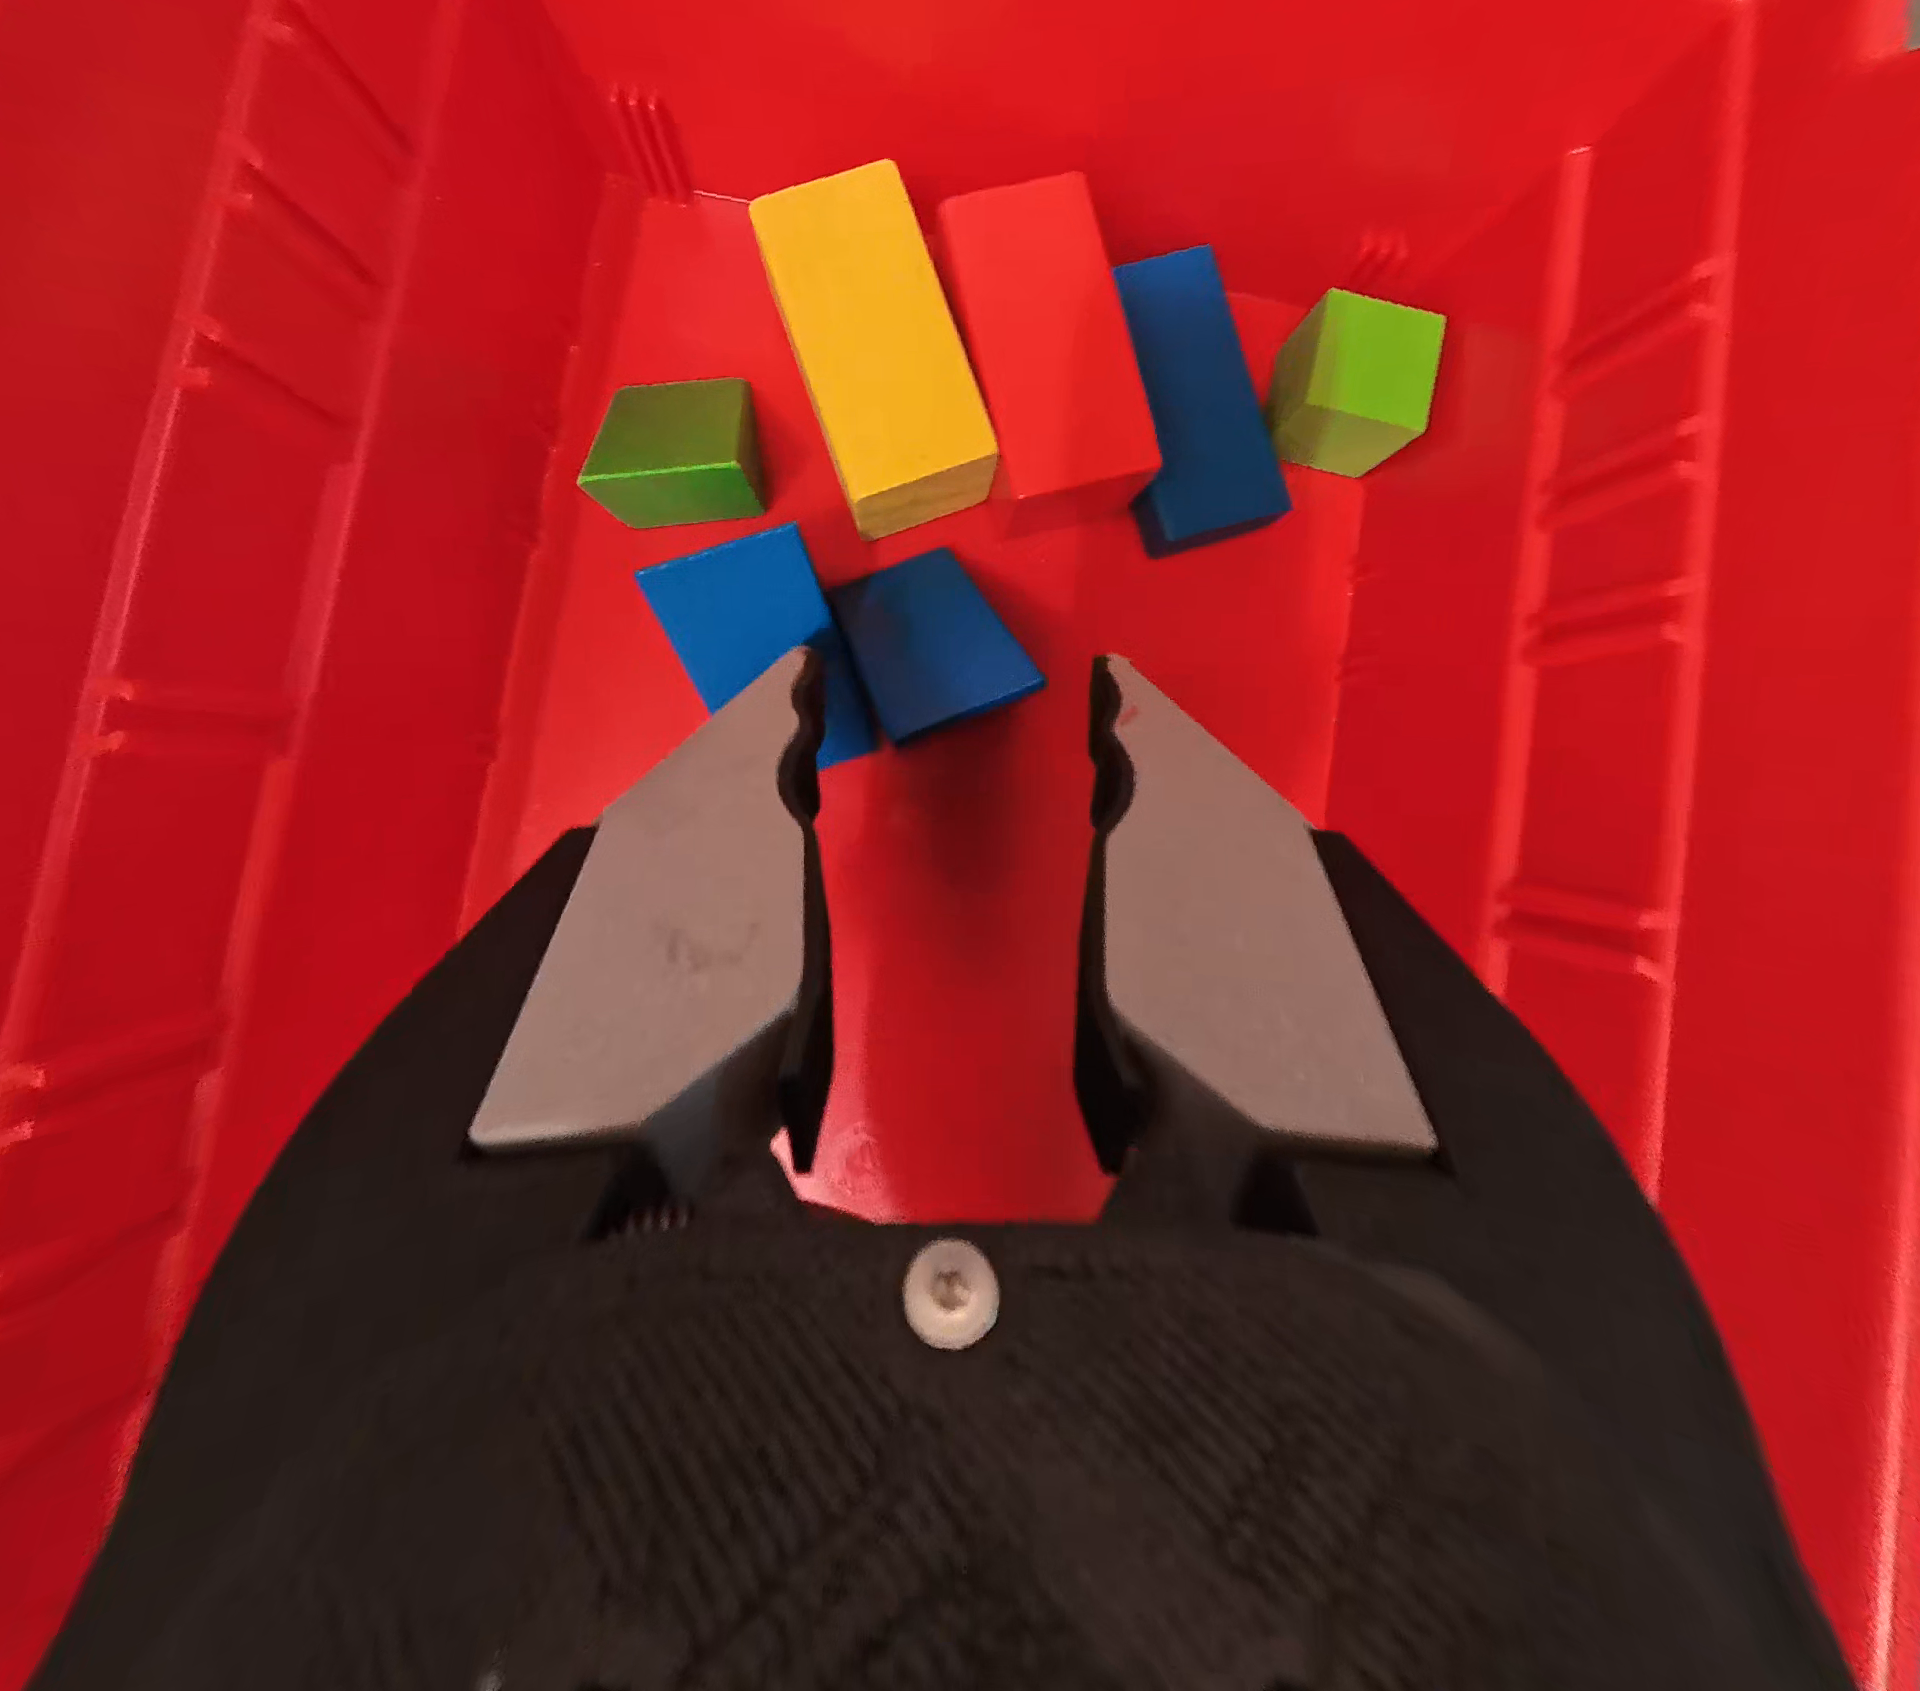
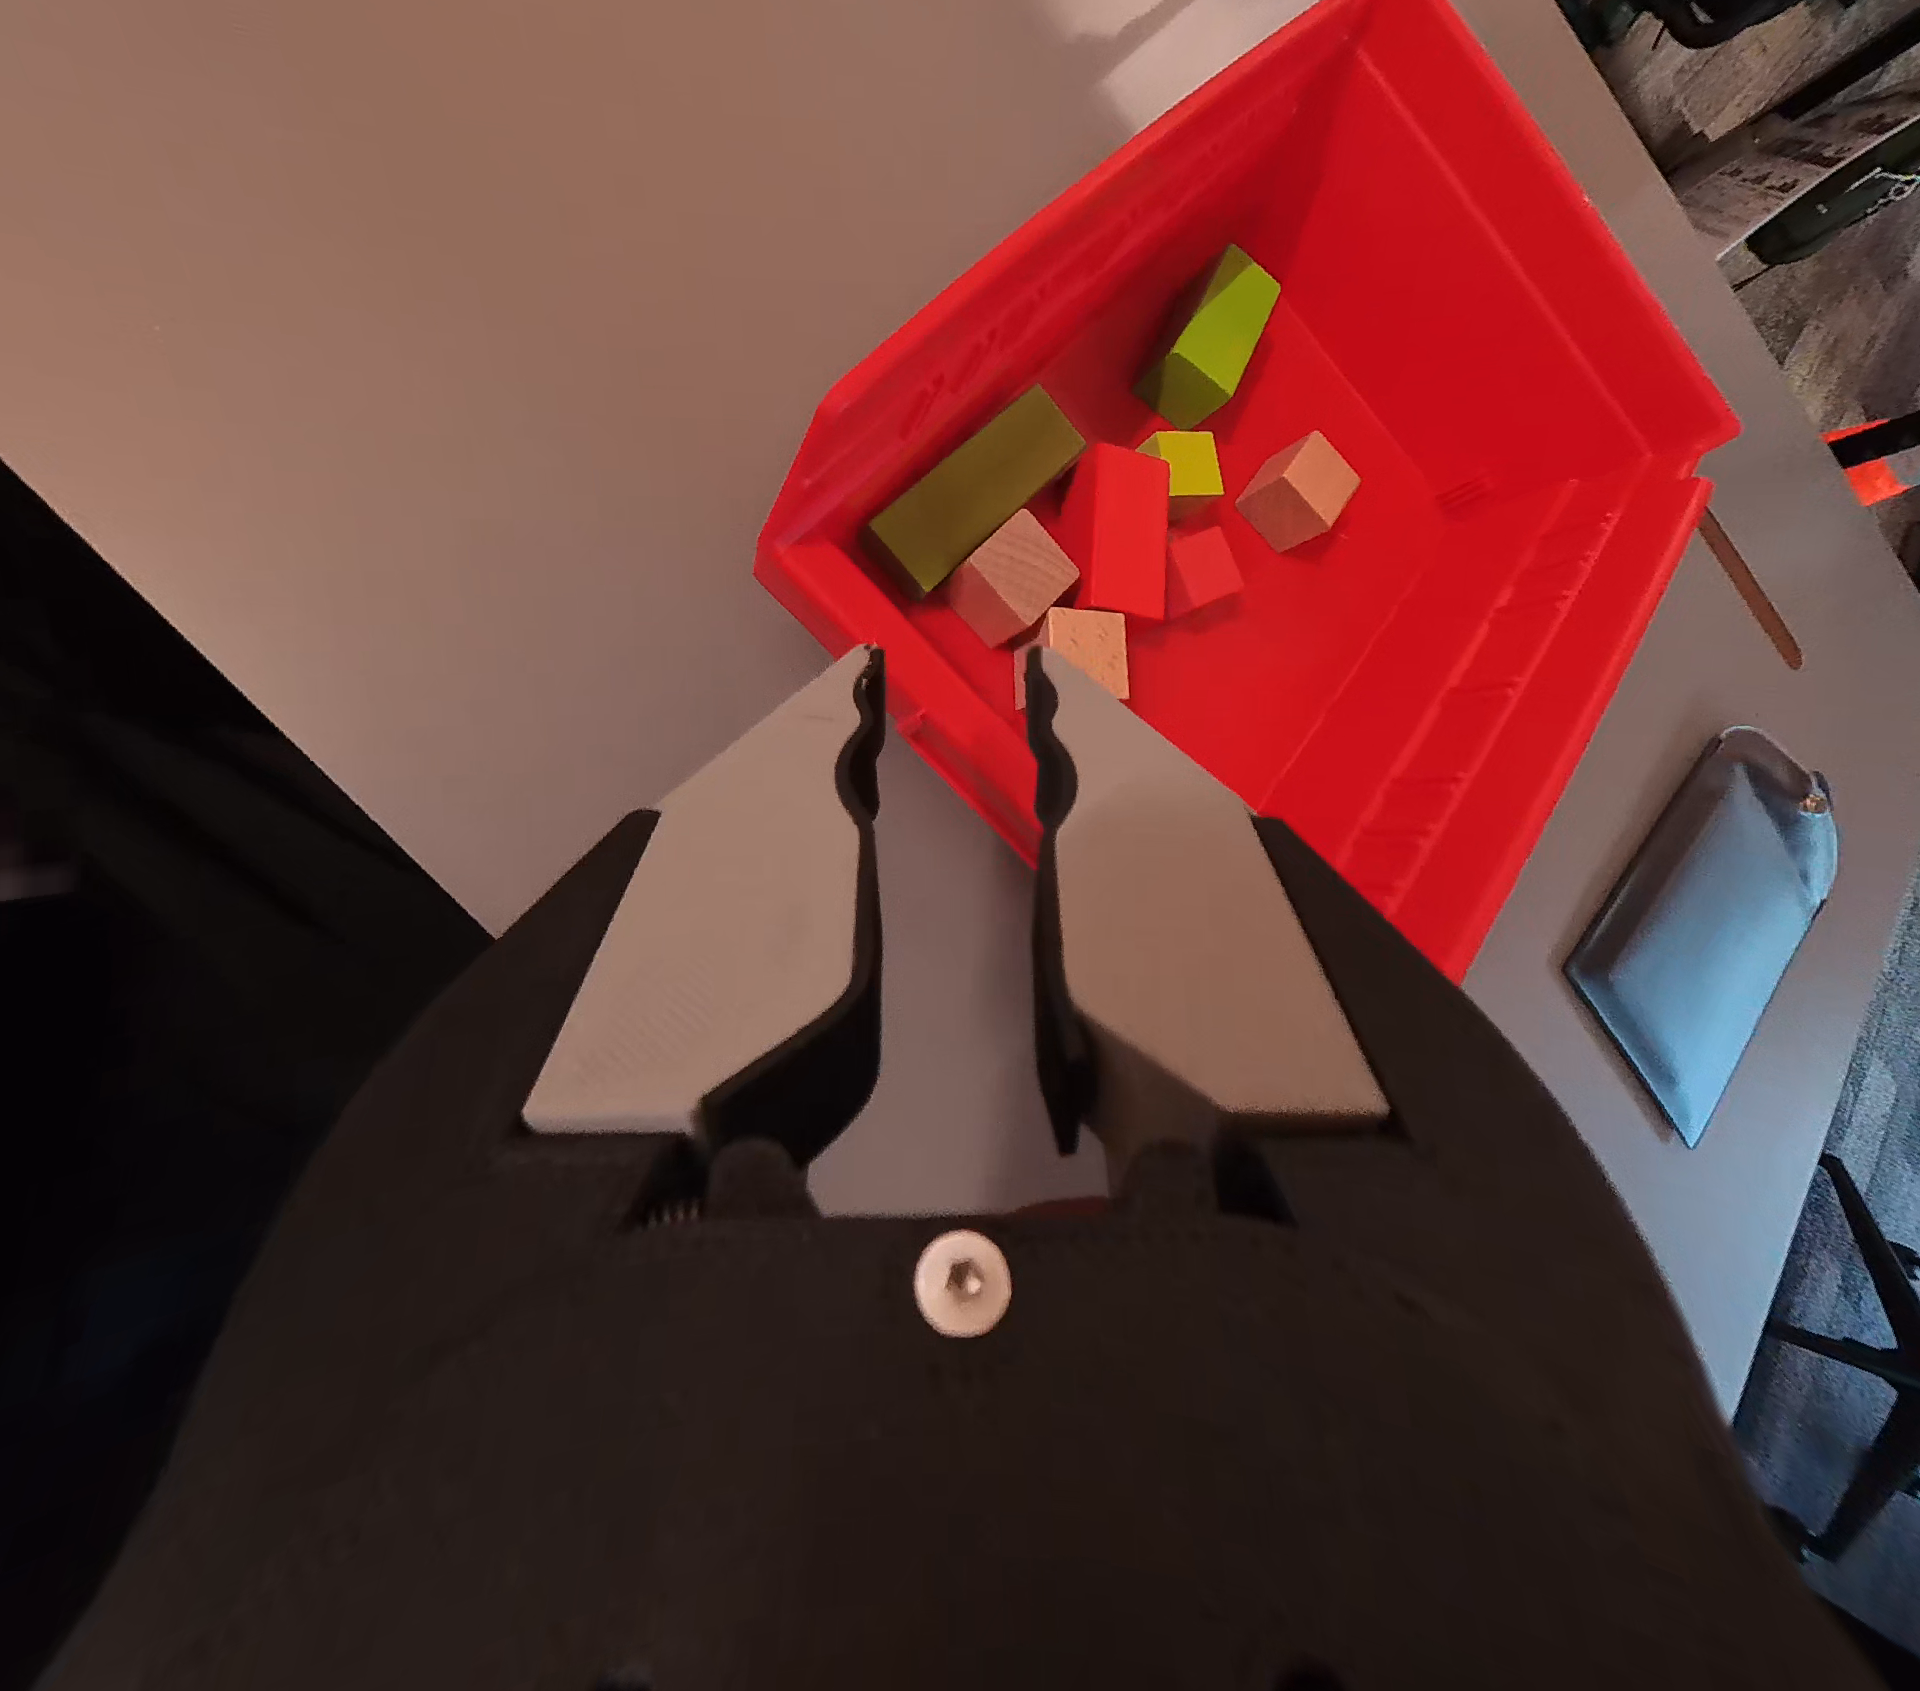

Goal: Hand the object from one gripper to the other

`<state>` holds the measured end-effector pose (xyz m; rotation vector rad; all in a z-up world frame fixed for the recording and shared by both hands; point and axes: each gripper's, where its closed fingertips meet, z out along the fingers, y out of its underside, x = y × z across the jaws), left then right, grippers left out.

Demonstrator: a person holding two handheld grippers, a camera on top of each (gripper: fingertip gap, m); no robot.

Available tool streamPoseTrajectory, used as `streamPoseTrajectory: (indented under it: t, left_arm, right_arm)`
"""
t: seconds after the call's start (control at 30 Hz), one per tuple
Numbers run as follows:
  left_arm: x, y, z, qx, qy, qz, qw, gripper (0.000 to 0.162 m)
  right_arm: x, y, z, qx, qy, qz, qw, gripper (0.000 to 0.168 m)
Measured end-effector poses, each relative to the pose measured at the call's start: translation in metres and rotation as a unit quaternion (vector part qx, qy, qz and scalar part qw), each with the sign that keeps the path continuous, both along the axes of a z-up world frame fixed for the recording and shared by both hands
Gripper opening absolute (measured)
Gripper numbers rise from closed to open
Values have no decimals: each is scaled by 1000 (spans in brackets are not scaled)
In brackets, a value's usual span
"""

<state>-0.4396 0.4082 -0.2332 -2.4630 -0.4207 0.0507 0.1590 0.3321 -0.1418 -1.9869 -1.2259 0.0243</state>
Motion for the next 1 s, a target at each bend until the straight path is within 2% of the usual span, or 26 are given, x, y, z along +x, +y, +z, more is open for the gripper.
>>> streamPoseTrajectory:
  t: [0.37, 0.6, 0.67, 0.9, 1.0]
  left_arm:
    - [7, 0, -22, -18, -40, 4, 999, 44]
    - [-2, 10, -17, 8, -28, 25, 999, 45]
    - [-1, 11, -19, 6, -35, 24, 999, 39]
    - [-7, 4, -17, -3, 3, -4, 1000, 32]
    - [-9, -1, -2, 13, 14, -26, 999, 32]
  right_arm:
    - [-5, -9, 8, 17, -6, 7, 1000, 24]
    - [-13, -16, 6, 17, -13, 19, 1000, 24]
    - [-14, -16, 5, 18, -17, 22, 999, 24]
    - [-14, -16, 4, 19, -19, 23, 999, 25]
    - [-15, -16, 2, 14, -15, 25, 999, 25]
